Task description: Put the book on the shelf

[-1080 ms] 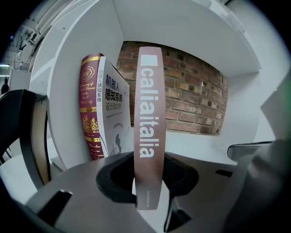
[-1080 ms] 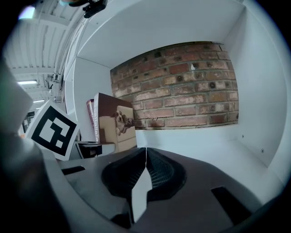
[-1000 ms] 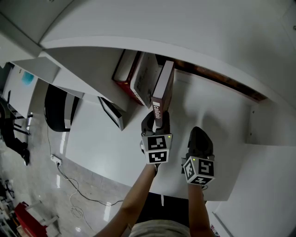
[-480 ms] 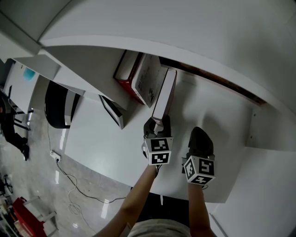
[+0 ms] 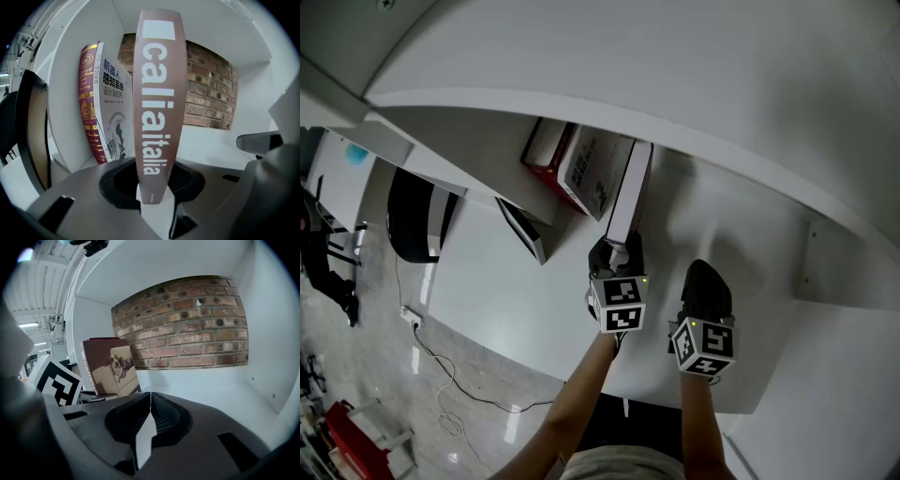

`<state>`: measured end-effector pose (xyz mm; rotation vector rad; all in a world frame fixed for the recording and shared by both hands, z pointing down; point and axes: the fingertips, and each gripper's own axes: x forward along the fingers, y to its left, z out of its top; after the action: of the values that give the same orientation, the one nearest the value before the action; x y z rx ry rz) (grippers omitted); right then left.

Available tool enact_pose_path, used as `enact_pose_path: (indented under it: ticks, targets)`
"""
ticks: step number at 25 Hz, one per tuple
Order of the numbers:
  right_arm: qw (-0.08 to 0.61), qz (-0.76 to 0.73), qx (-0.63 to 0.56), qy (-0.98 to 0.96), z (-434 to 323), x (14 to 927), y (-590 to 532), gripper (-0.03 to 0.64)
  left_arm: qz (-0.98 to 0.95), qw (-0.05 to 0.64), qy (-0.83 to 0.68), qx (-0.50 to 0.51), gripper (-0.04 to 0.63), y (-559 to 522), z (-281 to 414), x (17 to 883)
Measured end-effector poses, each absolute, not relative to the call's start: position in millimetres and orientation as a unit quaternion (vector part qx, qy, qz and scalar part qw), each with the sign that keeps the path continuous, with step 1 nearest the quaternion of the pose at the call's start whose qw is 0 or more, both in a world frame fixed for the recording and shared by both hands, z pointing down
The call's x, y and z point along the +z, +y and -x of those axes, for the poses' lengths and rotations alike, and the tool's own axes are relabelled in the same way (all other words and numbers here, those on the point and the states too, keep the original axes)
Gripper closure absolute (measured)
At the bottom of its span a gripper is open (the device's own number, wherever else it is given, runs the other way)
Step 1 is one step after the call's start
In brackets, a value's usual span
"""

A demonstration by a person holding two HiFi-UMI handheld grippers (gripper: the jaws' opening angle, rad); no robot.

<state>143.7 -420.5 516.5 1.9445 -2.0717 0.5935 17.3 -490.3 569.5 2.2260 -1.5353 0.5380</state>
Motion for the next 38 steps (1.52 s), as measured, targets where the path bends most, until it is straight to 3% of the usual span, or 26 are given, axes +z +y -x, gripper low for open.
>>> enact_pose_path:
  ticks: [38]
  targets:
    - [0.119,-0.658,0.203,-0.715,-140.0,514.5,-416.1,0.6,-0.797,0.166,-0.553,0.178,0.413,-483.9,-16.9,557.6]
